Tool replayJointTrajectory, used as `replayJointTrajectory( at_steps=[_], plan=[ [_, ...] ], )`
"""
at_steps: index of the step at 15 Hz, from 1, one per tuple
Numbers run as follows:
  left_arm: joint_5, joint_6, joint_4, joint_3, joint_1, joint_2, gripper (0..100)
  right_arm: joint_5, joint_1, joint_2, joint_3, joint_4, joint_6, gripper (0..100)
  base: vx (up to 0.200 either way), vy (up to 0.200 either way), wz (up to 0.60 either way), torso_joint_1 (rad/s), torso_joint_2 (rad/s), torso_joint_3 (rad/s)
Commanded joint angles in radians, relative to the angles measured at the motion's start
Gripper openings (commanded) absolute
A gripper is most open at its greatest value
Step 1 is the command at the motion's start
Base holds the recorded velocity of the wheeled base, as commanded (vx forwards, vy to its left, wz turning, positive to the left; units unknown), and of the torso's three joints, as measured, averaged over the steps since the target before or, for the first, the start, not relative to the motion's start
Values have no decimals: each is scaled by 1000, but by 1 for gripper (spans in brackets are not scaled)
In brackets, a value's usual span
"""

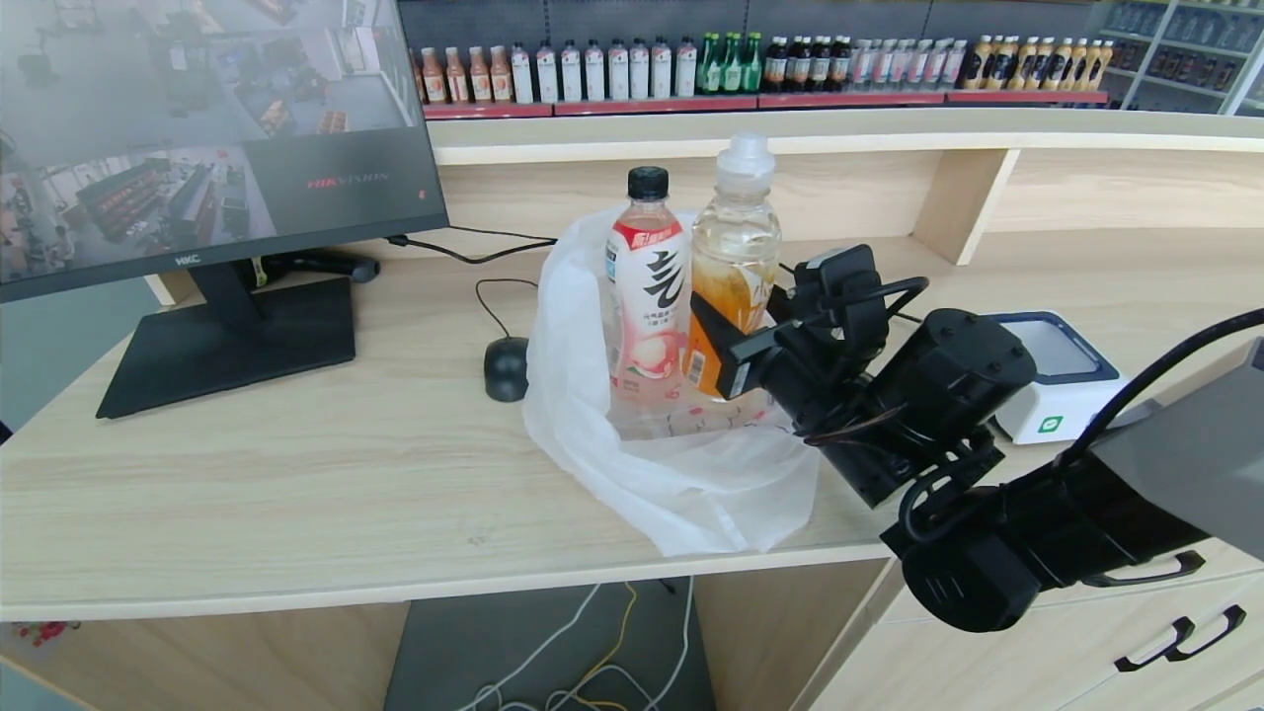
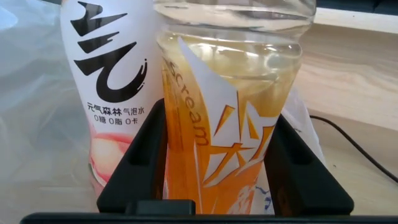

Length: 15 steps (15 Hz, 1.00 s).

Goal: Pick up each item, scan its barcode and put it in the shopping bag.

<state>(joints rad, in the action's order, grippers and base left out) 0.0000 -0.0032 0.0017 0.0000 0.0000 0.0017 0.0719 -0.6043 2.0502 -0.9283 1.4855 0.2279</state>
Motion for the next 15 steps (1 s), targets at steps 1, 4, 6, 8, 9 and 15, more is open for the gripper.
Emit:
replayJointTrajectory(
  at_steps=[1, 4, 6, 8, 9, 15],
  plan=[
    [0, 0, 0, 0, 0, 0, 100, 0, 0, 2, 9, 1, -4, 0, 0, 0, 0, 0, 0, 0],
    [0, 0, 0, 0, 0, 0, 100, 0, 0, 4, 20, 7, -25, 0, 0, 0, 0, 0, 0, 0],
    [0, 0, 0, 0, 0, 0, 100, 0, 0, 5, 19, 7, -25, 0, 0, 0, 0, 0, 0, 0],
    [0, 0, 0, 0, 0, 0, 100, 2, 0, 5, 19, 10, -28, 100, 0, 0, 0, 0, 0, 0],
    [0, 0, 0, 0, 0, 0, 100, 2, -2, 5, 19, 10, -28, 100, 0, 0, 0, 0, 0, 0],
    [0, 3, 0, 0, 0, 0, 100, 2, 0, -4, 23, 10, -28, 100, 0, 0, 0, 0, 0, 0]
  ],
)
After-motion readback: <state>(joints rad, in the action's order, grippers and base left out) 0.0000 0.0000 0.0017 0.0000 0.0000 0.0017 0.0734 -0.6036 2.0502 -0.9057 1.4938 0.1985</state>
